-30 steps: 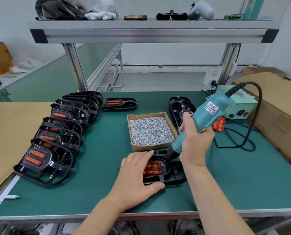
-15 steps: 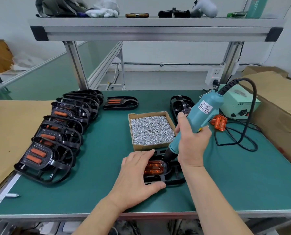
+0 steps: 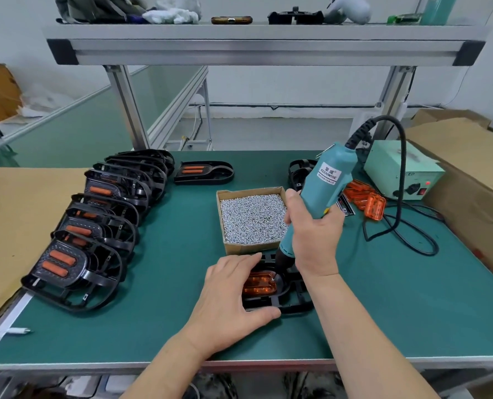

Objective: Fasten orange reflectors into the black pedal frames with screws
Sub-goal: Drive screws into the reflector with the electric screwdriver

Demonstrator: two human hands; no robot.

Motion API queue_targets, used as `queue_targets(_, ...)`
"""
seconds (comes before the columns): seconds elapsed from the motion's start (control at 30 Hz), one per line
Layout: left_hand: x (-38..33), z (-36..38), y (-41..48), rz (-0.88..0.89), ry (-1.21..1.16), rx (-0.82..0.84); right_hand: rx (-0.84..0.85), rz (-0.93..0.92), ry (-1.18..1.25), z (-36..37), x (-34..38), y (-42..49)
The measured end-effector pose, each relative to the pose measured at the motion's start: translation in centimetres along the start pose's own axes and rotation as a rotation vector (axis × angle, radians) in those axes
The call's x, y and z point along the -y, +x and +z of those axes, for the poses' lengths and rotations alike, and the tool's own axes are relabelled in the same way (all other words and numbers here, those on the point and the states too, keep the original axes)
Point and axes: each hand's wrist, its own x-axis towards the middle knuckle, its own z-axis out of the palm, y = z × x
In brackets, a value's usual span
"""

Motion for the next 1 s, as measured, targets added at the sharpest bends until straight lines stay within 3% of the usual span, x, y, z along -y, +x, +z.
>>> queue_targets(0.33,-0.3,0.0,-0.1,-0.016,-0.025,0.009,0.031,0.041,0.036,-0.7,-0.1,0.0)
queue_targets(0.77,-0.1,0.0,-0.1,-0.001,-0.024,-0.009,0.010,-0.056,0.073,-1.5,0.8,-1.0)
queue_targets(0.9,0.1,0.1,-0.1,0.001,-0.017,-0.003,-0.098,-0.089,0.093,-1.6,2.1,0.4)
queue_targets(1.0,0.3,0.2,-0.1,-0.006,-0.016,0.000,-0.263,0.036,0.211,-2.7,2.1,2.2)
